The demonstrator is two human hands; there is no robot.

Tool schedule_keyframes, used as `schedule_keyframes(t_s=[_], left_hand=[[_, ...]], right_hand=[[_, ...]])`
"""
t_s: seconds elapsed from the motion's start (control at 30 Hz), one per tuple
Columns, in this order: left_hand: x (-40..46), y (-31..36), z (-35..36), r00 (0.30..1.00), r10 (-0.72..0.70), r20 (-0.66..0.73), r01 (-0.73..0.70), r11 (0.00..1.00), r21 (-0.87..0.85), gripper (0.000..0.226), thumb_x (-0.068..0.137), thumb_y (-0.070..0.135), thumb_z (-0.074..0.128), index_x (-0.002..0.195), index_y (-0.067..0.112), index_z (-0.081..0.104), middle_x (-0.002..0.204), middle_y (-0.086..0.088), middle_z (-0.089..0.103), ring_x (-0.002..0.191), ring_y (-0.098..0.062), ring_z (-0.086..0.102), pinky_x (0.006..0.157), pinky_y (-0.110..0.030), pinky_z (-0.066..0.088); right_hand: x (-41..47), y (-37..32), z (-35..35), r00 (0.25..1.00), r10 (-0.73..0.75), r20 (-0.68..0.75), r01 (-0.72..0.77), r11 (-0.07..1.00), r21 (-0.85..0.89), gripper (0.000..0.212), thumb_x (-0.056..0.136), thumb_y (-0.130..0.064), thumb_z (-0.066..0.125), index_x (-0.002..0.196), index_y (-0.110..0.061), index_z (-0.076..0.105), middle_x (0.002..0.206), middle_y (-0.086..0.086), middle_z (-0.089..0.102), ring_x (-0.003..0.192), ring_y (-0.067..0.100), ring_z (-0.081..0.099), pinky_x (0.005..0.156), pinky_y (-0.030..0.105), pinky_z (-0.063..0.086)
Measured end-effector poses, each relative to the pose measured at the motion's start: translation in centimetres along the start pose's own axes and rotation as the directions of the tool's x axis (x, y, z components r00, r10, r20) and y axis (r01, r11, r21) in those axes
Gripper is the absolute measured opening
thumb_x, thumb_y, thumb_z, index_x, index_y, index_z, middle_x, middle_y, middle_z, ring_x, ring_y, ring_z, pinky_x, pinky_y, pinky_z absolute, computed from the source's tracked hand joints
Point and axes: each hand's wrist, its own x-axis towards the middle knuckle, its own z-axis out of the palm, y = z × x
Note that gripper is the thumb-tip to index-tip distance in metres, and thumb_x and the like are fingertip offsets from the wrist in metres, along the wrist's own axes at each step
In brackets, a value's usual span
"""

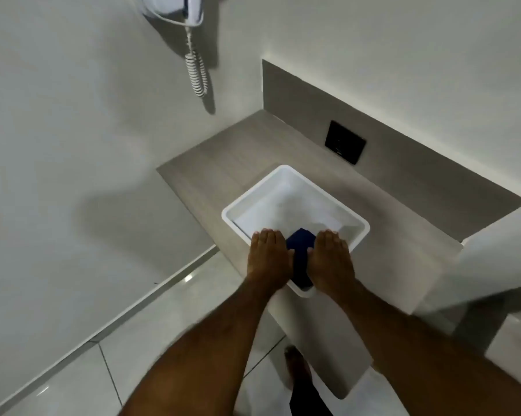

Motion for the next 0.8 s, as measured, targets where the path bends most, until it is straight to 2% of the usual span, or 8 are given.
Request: schedule_keyframes(t_s=[0.13,0.3,0.4,0.53,0.6,0.67,0.73,0.8], left_hand=[[1.7,-0.1,-0.2,0.991,-0.034,0.132,0.019,0.993,0.113,0.038,0.096,0.043,0.049,0.114,0.011,0.061,0.103,-0.006,0.071,0.107,-0.025,0.063,0.121,-0.047,0.016],[2.2,0.4,0.4,0.992,-0.017,0.127,0.006,0.996,0.093,0.025,0.093,0.036,0.057,0.099,0.014,0.067,0.091,-0.005,0.069,0.089,-0.024,0.064,0.104,-0.043,0.038],[1.9,-0.4,-0.4,0.998,-0.001,0.069,0.009,0.993,-0.118,0.02,0.093,0.026,0.055,0.097,0.009,0.065,0.098,-0.013,0.067,0.093,-0.029,0.063,0.101,-0.043,0.041],[-0.2,-2.7,-4.4,0.987,-0.077,-0.14,-0.01,0.844,-0.536,0.018,0.094,0.016,0.053,0.099,0.001,0.061,0.102,-0.019,0.058,0.082,-0.025,0.055,0.075,-0.033,0.049],[-2.2,-4.8,-6.3,0.957,-0.145,-0.252,-0.035,0.804,-0.594,0.017,0.095,0.014,0.05,0.102,0.004,0.061,0.1,-0.014,0.056,0.081,-0.015,0.049,0.071,-0.016,0.041],[-5.0,-8.5,-7.2,0.91,-0.263,-0.322,-0.002,0.772,-0.635,0.016,0.093,0.014,0.048,0.1,0.008,0.062,0.095,-0.007,0.057,0.079,-0.011,0.048,0.066,-0.008,0.035],[-8.1,-13.1,-6.3,0.857,-0.388,-0.339,0.066,0.736,-0.674,0.013,0.09,0.013,0.048,0.089,0.011,0.061,0.085,-0.01,0.061,0.072,-0.017,0.055,0.06,-0.013,0.036],[-11.3,-17.4,-3.4,0.814,-0.495,-0.303,0.199,0.729,-0.655,0.015,0.093,0.016,0.049,0.095,0.008,0.062,0.088,-0.013,0.062,0.079,-0.023,0.058,0.065,-0.027,0.044]], right_hand=[[1.8,-0.5,-0.8,0.991,0.014,0.132,-0.006,0.998,-0.063,0.025,0.087,-0.028,0.066,0.103,-0.011,0.059,0.104,0.007,0.072,0.096,0.025,0.067,0.095,0.037,0.045],[4.1,-0.5,-1.6,0.951,0.086,0.298,-0.11,0.992,0.066,0.026,0.08,-0.022,0.071,0.098,-0.007,0.061,0.101,0.013,0.069,0.095,0.031,0.066,0.092,0.042,0.053],[4.9,-0.9,-2.3,0.943,0.104,0.317,-0.203,0.933,0.297,0.023,0.079,-0.012,0.068,0.097,0.0,0.063,0.094,0.017,0.068,0.092,0.034,0.066,0.078,0.034,0.051],[4.4,-3.9,-5.2,0.986,0.119,0.113,-0.159,0.86,0.485,0.019,0.076,-0.013,0.067,0.093,-0.01,0.06,0.082,0.006,0.063,0.072,0.023,0.06,0.065,0.027,0.044],[3.5,-6.9,-6.9,0.998,0.046,0.043,-0.063,0.821,0.568,0.02,0.076,-0.019,0.067,0.094,-0.017,0.058,0.078,-0.004,0.06,0.066,0.01,0.055,0.058,0.024,0.041],[2.2,-11.1,-7.1,0.995,-0.088,0.054,0.033,0.767,0.641,0.021,0.077,-0.024,0.067,0.095,-0.024,0.057,0.077,-0.011,0.059,0.069,0.003,0.056,0.059,0.021,0.042],[0.9,-15.7,-5.2,0.967,-0.223,0.125,0.088,0.75,0.655,0.021,0.08,-0.027,0.066,0.099,-0.026,0.057,0.08,-0.015,0.059,0.073,0.001,0.058,0.061,0.02,0.044],[-0.7,-19.8,-1.6,0.918,-0.33,0.219,0.117,0.755,0.646,0.024,0.083,-0.025,0.064,0.106,-0.024,0.056,0.081,-0.017,0.057,0.075,0.004,0.059,0.063,0.02,0.046]])
